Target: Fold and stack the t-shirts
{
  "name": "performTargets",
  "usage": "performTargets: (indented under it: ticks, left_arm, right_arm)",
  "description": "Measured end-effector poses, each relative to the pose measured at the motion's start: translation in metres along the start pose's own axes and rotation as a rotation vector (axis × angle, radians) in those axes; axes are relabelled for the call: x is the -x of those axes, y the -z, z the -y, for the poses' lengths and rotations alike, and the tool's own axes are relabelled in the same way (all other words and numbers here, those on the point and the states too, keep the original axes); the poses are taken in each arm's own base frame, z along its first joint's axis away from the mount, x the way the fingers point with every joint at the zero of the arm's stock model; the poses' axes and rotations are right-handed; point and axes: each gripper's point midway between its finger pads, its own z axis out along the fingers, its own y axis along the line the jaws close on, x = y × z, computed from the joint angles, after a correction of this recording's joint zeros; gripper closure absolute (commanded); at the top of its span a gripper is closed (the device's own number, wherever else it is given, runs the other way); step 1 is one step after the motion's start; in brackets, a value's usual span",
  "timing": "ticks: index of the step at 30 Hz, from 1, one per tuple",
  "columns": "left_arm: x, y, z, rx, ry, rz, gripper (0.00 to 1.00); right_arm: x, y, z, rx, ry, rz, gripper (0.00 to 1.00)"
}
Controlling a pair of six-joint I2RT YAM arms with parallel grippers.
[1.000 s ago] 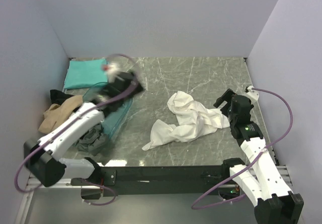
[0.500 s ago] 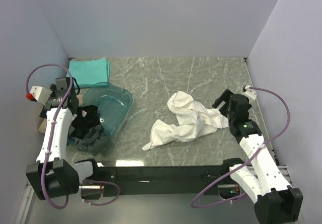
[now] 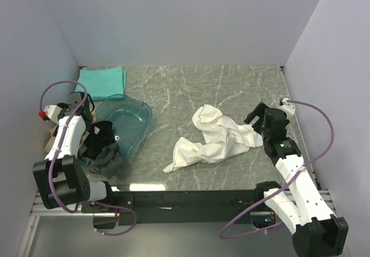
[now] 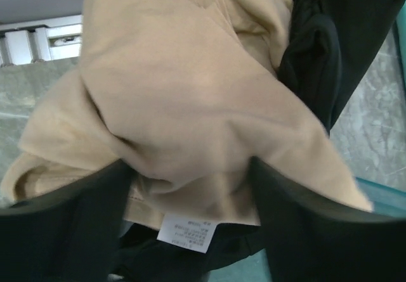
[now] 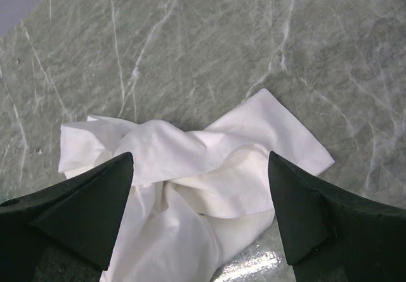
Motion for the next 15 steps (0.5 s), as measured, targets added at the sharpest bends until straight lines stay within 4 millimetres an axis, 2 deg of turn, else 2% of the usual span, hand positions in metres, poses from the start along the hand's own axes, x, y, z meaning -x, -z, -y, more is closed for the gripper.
performTargets:
  ticks: [1,2,4,5,11,15]
  left_arm:
    - [-0.001,-0.002,0.001,0.001,-0.001,-0.004,0.37]
    - [-0.002,-0.004,0.003,-0.002,-0.001,-0.009,0.60]
    - [-0.003,-0.005,0.005,-0.007,0.000,-0.012,0.94]
    - [-0.002,-0.005,0.006,-0.011,0.000,-0.010,0.99]
    - [0.012,0.010,0.003,-0.054,0.025,0.012,0.99]
    - [0.043,0.043,0.004,-0.145,0.079,0.062,0.99]
  right_arm:
    - [0.001,0.000,0.000,0.001,0.000,0.002,0.08]
    - [0.001,0.001,0.000,0.002,-0.001,0.004,0.08]
    - [0.002,0.001,0.000,0.003,-0.002,0.007,0.08]
    - [0.002,0.001,0.000,0.002,-0.002,0.009,0.08]
    - [0.003,0.002,0.000,-0.001,-0.003,0.013,0.08]
    - [0.003,0.002,0.001,-0.002,-0.003,0.014,0.08]
